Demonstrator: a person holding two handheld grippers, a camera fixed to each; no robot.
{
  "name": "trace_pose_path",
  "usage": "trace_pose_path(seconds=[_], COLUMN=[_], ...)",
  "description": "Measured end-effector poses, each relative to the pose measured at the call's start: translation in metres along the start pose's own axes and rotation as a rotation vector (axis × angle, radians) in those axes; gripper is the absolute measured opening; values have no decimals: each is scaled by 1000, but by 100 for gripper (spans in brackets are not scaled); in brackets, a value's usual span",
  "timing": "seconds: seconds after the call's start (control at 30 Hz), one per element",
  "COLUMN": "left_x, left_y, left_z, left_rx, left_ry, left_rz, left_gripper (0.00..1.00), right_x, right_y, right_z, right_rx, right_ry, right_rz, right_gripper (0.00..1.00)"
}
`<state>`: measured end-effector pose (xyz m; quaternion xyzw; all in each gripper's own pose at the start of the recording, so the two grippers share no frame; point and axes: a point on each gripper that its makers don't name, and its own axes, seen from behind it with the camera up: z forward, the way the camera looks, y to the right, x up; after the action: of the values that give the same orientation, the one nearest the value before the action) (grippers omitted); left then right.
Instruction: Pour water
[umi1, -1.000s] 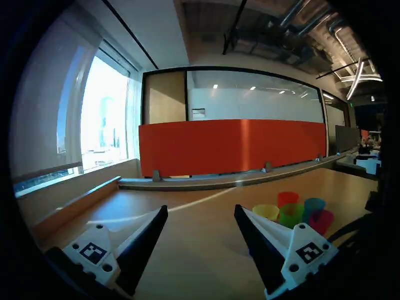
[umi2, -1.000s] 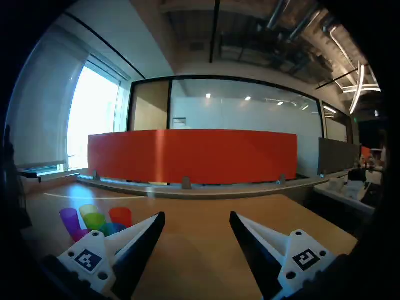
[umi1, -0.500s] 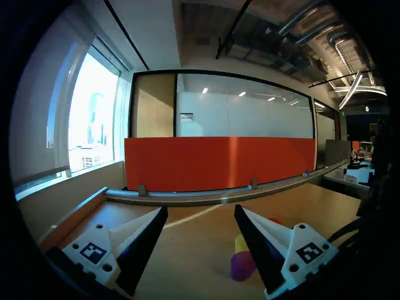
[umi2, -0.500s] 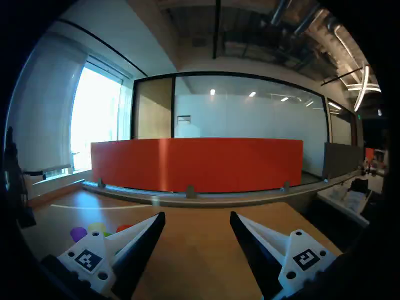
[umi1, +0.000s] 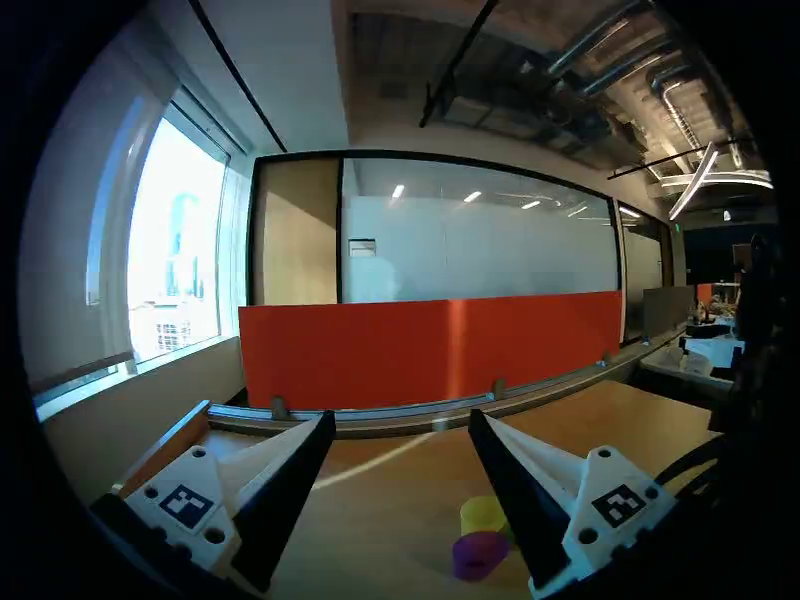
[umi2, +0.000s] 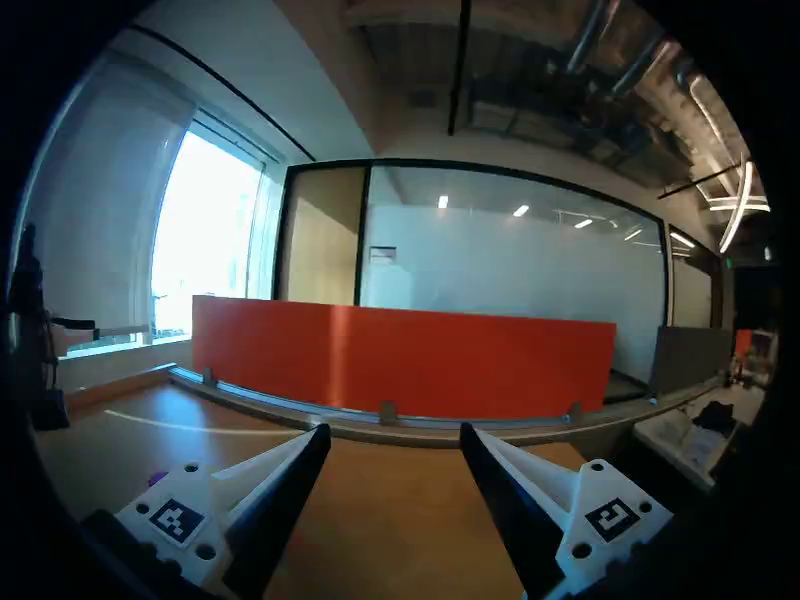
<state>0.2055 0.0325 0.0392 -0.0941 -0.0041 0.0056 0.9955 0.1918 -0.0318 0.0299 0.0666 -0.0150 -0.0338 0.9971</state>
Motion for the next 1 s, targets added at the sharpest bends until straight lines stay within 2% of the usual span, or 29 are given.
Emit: trace_pose_path(seconds=[0.3, 0.5, 0.7, 0.8, 1.0], left_x=[3, 2, 3, 1, 2], left_y=[10, 23, 40, 45, 52], left_z=[5, 6, 4, 4, 7], left_rx=[-64, -124, -199, -222, -255], left_ry=[0, -15, -19, -28, -27], left_rz=[0, 2, -24, -36, -35], left_gripper=[99, 99, 99, 99, 99], right_x=[2, 9, 15, 15, 13], right_y=[-12, -33, -59, -67, -70], right_z=[6, 4, -4, -6, -5], right_rx=[62, 181, 315, 351, 380], right_ry=[-7, 6, 15, 15, -8], right_rz=[-18, -7, -45, -64, -45], right_gripper=[100, 100, 100, 100, 100])
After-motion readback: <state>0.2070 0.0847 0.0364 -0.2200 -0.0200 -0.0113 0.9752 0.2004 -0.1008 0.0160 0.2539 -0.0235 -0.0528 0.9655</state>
